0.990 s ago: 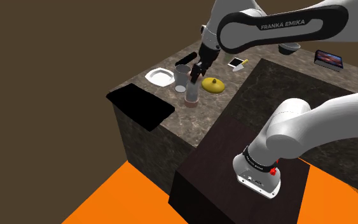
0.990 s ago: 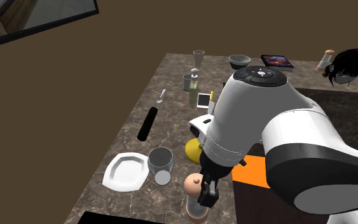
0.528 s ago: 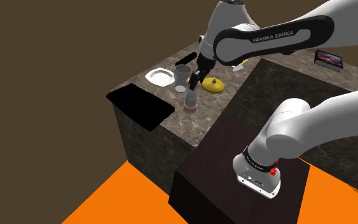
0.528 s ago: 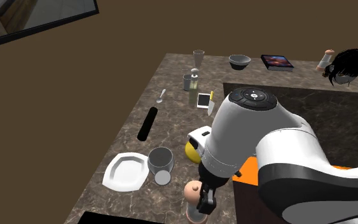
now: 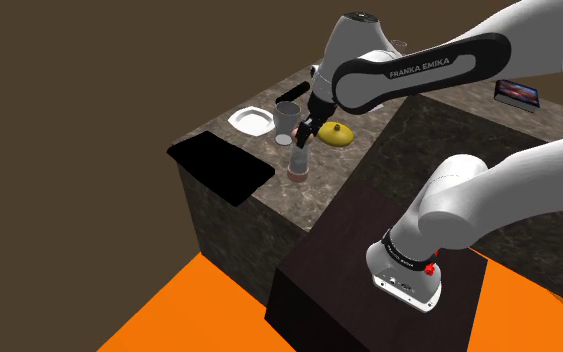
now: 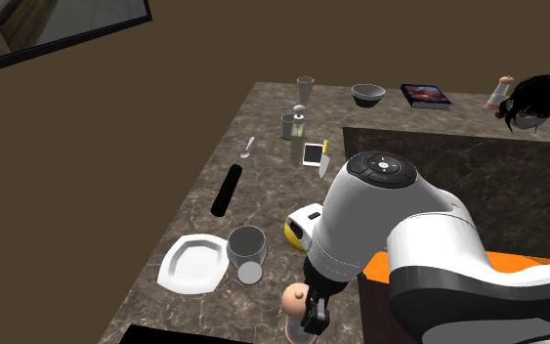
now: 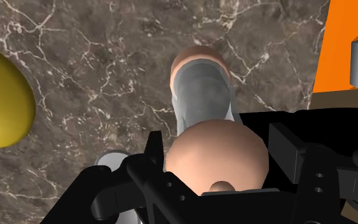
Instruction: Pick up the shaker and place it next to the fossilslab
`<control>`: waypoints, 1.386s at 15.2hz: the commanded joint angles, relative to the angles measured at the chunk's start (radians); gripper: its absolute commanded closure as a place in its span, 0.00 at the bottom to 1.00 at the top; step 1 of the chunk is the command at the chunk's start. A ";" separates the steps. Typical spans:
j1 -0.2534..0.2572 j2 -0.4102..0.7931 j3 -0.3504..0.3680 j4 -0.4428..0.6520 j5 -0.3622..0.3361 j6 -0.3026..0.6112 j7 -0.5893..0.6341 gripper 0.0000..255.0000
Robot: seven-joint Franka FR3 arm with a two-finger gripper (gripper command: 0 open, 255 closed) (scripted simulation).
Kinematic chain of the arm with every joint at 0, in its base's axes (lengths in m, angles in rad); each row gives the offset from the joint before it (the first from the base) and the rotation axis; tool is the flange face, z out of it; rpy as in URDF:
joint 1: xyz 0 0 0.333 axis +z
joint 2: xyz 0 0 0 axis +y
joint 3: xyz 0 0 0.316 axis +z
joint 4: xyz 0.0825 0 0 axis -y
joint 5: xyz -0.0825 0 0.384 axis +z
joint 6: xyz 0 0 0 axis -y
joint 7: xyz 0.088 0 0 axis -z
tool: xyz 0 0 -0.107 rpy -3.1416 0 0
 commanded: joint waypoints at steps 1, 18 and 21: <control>0.000 0.000 0.000 0.000 0.000 0.001 0.000 1.00; -0.002 -0.086 0.008 0.072 0.002 -0.157 0.001 0.00; -0.002 -0.086 0.008 0.072 0.002 -0.157 0.001 0.00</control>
